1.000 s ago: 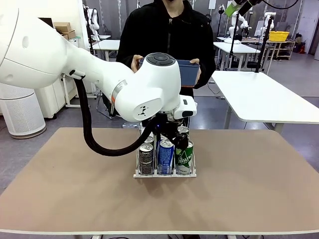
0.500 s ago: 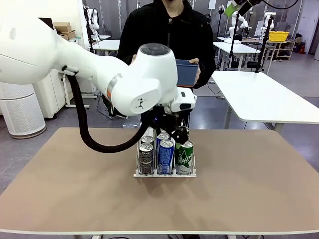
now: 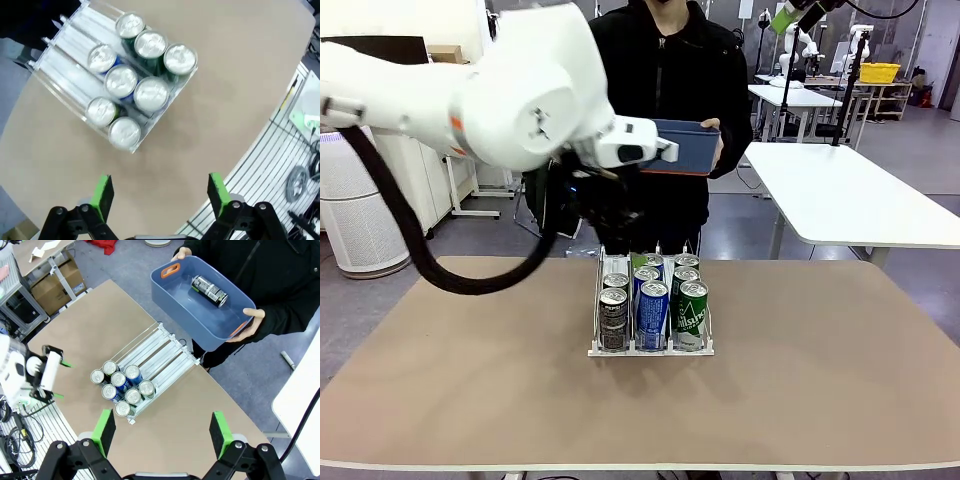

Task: Fill the beverage cans into the dispenser.
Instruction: Pick up the Pepsi coke handed by the human.

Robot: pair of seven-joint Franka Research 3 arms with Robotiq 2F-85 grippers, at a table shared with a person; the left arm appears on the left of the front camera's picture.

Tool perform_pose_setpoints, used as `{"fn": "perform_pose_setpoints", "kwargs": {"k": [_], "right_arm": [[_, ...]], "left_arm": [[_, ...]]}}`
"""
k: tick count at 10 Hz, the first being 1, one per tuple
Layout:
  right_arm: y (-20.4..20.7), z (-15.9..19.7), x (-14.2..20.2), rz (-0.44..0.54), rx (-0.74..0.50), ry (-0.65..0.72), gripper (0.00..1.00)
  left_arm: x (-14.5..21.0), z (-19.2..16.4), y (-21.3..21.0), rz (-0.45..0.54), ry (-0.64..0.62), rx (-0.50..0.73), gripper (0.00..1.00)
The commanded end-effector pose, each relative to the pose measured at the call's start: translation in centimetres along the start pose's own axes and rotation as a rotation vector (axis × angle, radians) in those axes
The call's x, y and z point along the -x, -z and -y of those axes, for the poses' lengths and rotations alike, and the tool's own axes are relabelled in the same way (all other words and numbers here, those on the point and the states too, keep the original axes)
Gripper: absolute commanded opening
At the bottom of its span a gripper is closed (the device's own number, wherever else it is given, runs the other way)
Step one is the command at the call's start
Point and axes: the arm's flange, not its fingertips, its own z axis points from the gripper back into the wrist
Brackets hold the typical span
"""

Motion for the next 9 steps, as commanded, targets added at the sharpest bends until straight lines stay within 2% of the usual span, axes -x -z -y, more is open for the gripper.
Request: {"fn": "perform_pose_setpoints", "kwargs": {"k": [1,5,9], "right_arm": [[0.0,-0.1,0.2,-0.004,-0.002,0.002,1.00],[0.0,-0.1,0.2,-0.004,-0.002,0.002,1.00],[0.0,-0.1,0.2,-0.004,-0.002,0.002,1.00]], "left_arm": [[2.5,-1.7,-2.4,0.000,0.088,0.029,1.00],[7.0,-5.9,-10.3,0.181,0.083,0.144,1.00],[8.1,-8.2,-18.4,0.272,0.036,0.132,1.00]]}}
